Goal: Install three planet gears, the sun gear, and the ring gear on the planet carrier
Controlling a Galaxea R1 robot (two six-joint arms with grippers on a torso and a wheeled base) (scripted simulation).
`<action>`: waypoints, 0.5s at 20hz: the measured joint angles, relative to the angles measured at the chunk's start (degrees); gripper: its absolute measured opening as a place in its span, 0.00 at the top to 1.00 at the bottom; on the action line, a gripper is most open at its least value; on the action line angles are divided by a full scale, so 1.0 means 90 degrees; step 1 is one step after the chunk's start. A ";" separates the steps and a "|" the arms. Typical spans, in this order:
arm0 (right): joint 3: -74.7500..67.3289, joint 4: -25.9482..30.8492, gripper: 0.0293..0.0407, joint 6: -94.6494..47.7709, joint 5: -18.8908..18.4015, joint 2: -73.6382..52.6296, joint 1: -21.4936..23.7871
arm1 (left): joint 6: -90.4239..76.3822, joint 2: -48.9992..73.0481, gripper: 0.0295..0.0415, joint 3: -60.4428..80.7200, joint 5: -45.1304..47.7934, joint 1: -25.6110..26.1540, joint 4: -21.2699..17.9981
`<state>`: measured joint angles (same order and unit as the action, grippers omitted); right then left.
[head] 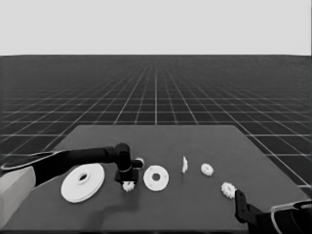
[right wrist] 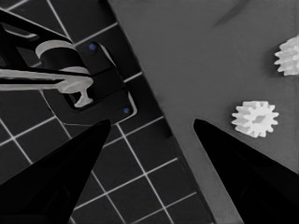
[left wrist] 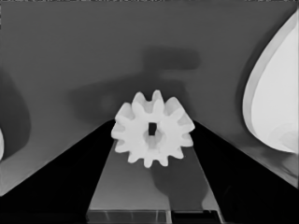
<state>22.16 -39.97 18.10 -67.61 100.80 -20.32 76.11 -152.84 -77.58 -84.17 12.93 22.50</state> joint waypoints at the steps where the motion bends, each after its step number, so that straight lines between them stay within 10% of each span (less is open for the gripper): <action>1: 0.0000 0.0000 0.19 0.0000 0.0000 0.0000 0.0000 | 0.0000 0.0000 0.86 0.0000 0.0000 0.0000 0.0000; 6: 0.0000 0.0000 0.19 0.0000 0.0000 0.0000 0.0000 | 0.0000 0.0000 0.86 0.0000 0.0000 0.0000 0.0000; 10: 0.0000 0.0000 0.19 0.0000 0.0000 0.0000 0.0000 | 0.0482 0.0235 0.86 0.0832 -0.0427 -0.1195 -0.1132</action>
<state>22.16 -39.97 18.10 -67.61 100.80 -20.32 80.45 -150.73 -70.10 -88.01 2.18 12.31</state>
